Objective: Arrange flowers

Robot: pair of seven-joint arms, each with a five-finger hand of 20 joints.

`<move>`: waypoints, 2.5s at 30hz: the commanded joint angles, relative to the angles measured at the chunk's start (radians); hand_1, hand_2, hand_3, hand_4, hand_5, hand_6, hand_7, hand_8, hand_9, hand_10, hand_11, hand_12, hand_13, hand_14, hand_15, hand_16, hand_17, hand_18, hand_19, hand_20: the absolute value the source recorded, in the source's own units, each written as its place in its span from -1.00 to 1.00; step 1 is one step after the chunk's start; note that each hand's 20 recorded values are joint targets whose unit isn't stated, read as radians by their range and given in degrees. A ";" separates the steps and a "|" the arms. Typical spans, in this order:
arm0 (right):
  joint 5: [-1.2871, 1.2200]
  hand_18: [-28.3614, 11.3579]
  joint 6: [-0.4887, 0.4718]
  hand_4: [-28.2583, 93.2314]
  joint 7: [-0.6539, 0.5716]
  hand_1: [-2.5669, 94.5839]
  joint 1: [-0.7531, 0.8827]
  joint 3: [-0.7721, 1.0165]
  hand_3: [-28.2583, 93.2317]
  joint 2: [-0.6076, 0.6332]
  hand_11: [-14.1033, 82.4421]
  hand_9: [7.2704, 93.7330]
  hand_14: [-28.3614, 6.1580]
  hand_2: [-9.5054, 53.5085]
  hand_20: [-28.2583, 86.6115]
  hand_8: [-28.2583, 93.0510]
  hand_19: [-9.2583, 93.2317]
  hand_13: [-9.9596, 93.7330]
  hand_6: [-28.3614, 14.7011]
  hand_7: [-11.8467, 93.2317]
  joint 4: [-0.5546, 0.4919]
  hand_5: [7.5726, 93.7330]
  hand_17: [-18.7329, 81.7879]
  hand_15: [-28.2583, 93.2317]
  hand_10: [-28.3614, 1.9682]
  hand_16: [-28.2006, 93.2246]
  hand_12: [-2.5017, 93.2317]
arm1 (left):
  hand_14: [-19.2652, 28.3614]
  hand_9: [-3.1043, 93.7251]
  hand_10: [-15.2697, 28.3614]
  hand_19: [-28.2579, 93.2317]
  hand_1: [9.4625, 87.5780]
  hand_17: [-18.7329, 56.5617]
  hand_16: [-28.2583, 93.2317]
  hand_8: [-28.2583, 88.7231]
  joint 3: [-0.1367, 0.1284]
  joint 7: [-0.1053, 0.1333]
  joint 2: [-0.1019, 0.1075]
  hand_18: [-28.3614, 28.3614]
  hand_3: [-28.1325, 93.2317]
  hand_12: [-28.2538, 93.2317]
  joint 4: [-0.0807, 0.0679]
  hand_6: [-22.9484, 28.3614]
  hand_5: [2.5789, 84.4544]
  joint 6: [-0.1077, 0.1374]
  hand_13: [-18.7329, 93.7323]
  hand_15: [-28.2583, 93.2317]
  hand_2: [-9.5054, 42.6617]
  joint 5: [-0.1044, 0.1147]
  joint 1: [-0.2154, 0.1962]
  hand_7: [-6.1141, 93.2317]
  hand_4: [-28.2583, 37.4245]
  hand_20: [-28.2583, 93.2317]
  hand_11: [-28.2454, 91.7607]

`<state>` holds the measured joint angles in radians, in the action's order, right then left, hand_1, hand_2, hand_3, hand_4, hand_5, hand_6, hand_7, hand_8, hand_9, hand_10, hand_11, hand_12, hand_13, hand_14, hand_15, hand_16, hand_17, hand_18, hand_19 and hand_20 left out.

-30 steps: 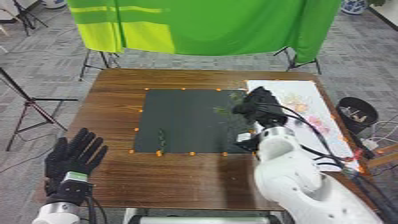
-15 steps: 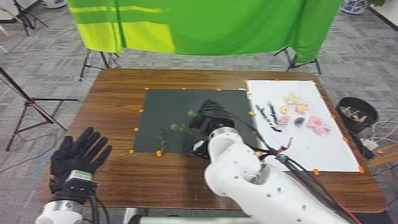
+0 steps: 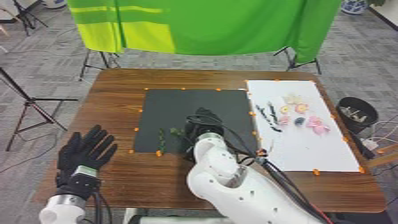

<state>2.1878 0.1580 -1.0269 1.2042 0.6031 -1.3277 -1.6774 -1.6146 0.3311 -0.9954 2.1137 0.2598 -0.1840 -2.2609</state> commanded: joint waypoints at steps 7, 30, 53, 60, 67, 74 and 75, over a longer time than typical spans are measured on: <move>-0.002 -0.91 -0.011 -0.95 0.015 -0.06 0.013 -0.010 0.72 0.005 -0.03 0.68 -0.37 -1.00 -0.19 -0.38 0.56 0.51 0.03 -0.17 -0.033 0.44 -0.17 0.29 -0.30 -0.25 -0.47 | 0.55 -0.17 0.43 0.19 -0.47 -0.66 -0.64 -0.64 -0.005 -0.001 -0.001 0.60 0.62 -0.31 -0.004 0.30 0.07 0.002 -0.17 0.25 -0.11 -0.002 -0.012 -0.61 -0.99 -0.26 -0.07; 0.182 -0.96 -0.090 -0.92 0.137 -0.23 -0.007 0.130 0.77 0.265 -0.21 0.37 -0.63 -1.00 -0.20 -0.70 0.51 0.25 -0.13 -0.53 -0.211 0.15 -0.25 0.29 -0.62 -0.31 -0.56 | 0.55 -0.17 0.43 0.19 -0.48 -0.66 -0.65 -0.64 -0.027 0.079 -0.031 0.60 0.62 -0.32 0.009 0.30 0.07 -0.027 -0.17 0.26 -0.08 0.012 -0.057 -0.61 -1.00 -0.26 -0.07; -0.114 -1.00 -0.361 -1.00 0.027 -0.24 -0.058 0.327 0.66 0.303 -0.46 -0.02 -0.71 -1.00 0.26 -0.69 0.89 -0.07 -0.26 -0.61 0.048 -0.02 -0.14 0.59 -0.59 -0.24 -0.64 | 0.55 -0.17 0.42 0.18 -0.50 -0.66 -0.64 -0.64 -0.024 0.109 -0.029 0.60 0.62 -0.31 0.000 0.30 0.07 -0.041 -0.18 0.25 -0.08 0.018 -0.030 -0.62 -1.00 -0.26 -0.07; -0.148 -0.98 -0.404 -1.00 0.027 -0.13 -0.060 0.311 0.65 0.296 -0.44 0.08 -0.62 -1.00 0.31 -0.70 0.87 -0.03 -0.19 -0.58 0.083 0.10 -0.13 0.59 -0.49 -0.26 -0.65 | 0.55 -0.17 0.43 0.18 -0.50 -0.66 -0.64 -0.64 -0.021 0.107 -0.034 0.60 0.62 -0.31 0.002 0.30 0.07 -0.033 -0.18 0.25 -0.07 0.025 -0.033 -0.62 -1.00 -0.26 -0.07; -0.155 -0.86 -0.414 -1.00 0.012 0.24 -0.041 0.302 0.57 0.276 -0.34 0.36 -0.37 -1.00 0.31 -0.43 0.86 0.20 0.14 0.06 0.101 0.23 -0.09 0.57 -0.22 -0.20 -0.61 | 0.55 -0.17 0.43 0.18 -0.50 -0.66 -0.64 -0.64 -0.017 0.101 -0.040 0.60 0.62 -0.31 0.005 0.30 0.07 -0.040 -0.18 0.25 -0.06 0.022 -0.031 -0.62 -1.00 -0.26 -0.07; -0.140 -0.80 -0.370 -1.00 0.001 0.34 -0.025 0.291 0.61 0.277 -0.41 0.53 0.01 -1.00 0.26 -0.37 0.88 0.36 0.23 0.63 0.106 0.04 -0.01 0.39 0.05 0.07 -0.44 | 0.55 -0.17 0.43 0.18 -0.50 -0.66 -0.64 -0.64 -0.017 0.099 -0.040 0.60 0.62 -0.31 0.003 0.30 0.07 -0.038 -0.17 0.25 -0.06 0.024 -0.031 -0.62 -1.00 -0.25 -0.07; -0.136 -0.80 -0.358 -1.00 0.006 0.36 -0.022 0.289 0.62 0.279 -0.47 0.61 0.05 -1.00 0.26 -0.36 0.89 0.41 0.24 0.67 0.104 0.04 0.02 0.38 0.13 0.09 -0.34 | 0.55 -0.17 0.43 0.18 -0.50 -0.66 -0.64 -0.64 -0.017 0.096 -0.042 0.60 0.62 -0.31 0.002 0.30 0.07 -0.039 -0.17 0.25 -0.06 0.023 -0.031 -0.62 -1.00 -0.25 -0.07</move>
<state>2.0452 -0.2386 -1.0104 1.1290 0.9278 -1.0427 -1.6003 -1.6345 0.4379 -1.0264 2.1168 0.2310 -0.1614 -2.2875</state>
